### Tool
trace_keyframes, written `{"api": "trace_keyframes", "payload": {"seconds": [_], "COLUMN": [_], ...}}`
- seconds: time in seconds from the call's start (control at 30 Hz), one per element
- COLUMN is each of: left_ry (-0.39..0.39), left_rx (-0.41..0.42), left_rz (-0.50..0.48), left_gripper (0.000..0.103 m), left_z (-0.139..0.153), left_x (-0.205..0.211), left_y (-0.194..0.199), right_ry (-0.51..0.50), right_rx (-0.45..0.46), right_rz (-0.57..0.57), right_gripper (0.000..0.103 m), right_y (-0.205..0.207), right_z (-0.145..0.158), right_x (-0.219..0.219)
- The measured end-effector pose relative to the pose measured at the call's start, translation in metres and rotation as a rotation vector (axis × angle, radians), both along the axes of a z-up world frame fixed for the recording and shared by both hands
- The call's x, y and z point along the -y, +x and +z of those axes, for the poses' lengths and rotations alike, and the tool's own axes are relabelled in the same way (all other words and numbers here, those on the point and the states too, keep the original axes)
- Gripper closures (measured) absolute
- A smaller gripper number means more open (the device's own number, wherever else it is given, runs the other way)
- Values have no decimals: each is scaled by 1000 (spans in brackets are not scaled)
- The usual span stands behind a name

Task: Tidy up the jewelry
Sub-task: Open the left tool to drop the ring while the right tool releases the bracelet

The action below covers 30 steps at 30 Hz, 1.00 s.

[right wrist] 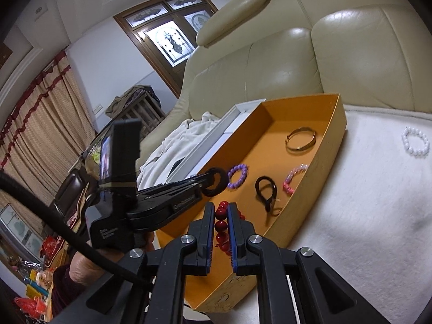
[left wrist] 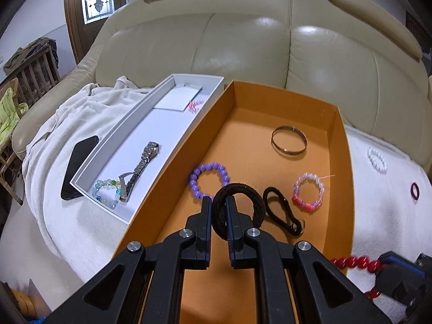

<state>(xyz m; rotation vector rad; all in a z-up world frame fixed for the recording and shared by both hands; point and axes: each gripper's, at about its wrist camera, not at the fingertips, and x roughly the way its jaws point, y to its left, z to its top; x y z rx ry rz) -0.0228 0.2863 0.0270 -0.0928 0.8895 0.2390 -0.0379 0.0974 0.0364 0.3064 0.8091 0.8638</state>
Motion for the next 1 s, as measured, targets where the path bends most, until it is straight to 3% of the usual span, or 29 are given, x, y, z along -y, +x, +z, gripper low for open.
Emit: {"api": "trace_keyframes", "payload": {"seconds": [1.0], "left_ry": [59], "left_rx": [-98], "left_rz": [28], "left_gripper": [92], "left_z": [-22], "left_x": [-9], "left_y": [9], "right_ry": [-51], "right_rx": [-38], "right_rz": [34], "right_gripper": [93], "right_y": [-1], "right_z": [-17], "right_x": [-21]}}
